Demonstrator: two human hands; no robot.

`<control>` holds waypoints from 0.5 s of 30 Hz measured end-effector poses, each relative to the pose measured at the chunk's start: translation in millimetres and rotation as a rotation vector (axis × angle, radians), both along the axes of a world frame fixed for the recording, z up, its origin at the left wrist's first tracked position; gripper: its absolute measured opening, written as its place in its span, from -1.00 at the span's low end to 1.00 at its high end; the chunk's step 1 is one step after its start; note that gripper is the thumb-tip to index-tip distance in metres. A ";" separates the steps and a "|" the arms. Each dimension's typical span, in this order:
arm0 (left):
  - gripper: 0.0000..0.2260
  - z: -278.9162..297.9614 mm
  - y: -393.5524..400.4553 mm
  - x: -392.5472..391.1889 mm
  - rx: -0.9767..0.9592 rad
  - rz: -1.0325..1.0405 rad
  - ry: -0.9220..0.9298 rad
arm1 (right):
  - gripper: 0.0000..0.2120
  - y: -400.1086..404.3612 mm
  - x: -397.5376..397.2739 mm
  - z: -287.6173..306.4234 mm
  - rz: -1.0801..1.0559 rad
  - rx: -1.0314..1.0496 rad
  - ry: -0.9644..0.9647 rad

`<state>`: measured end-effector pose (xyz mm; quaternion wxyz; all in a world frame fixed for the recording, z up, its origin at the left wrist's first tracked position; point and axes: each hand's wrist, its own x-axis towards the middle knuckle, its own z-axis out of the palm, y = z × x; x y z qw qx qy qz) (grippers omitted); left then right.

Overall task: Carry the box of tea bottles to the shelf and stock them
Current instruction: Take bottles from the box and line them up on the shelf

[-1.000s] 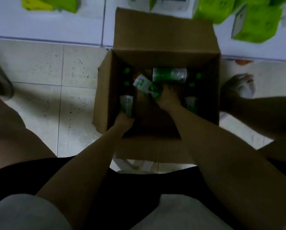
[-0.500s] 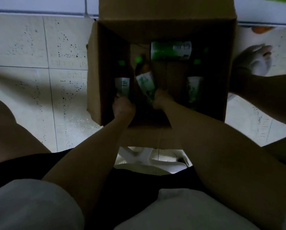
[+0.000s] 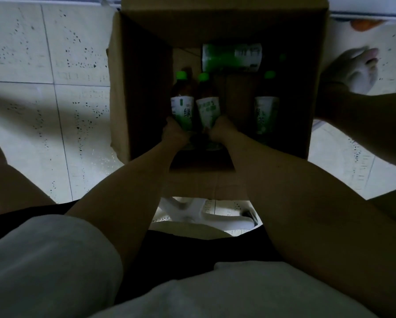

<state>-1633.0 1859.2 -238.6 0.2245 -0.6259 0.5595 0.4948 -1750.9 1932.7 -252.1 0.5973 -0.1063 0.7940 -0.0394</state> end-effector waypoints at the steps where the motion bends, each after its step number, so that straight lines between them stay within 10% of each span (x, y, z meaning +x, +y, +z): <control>1: -0.14 -1.3 -1.4 2.1 -0.005 -0.004 0.014 | -0.44 0.3 -1.5 1.6 0.006 -0.005 0.001; 15: -0.35 76.7 -27.2 31.7 0.038 0.123 0.374 | -0.50 17.6 -16.9 83.3 -0.266 -0.330 -0.066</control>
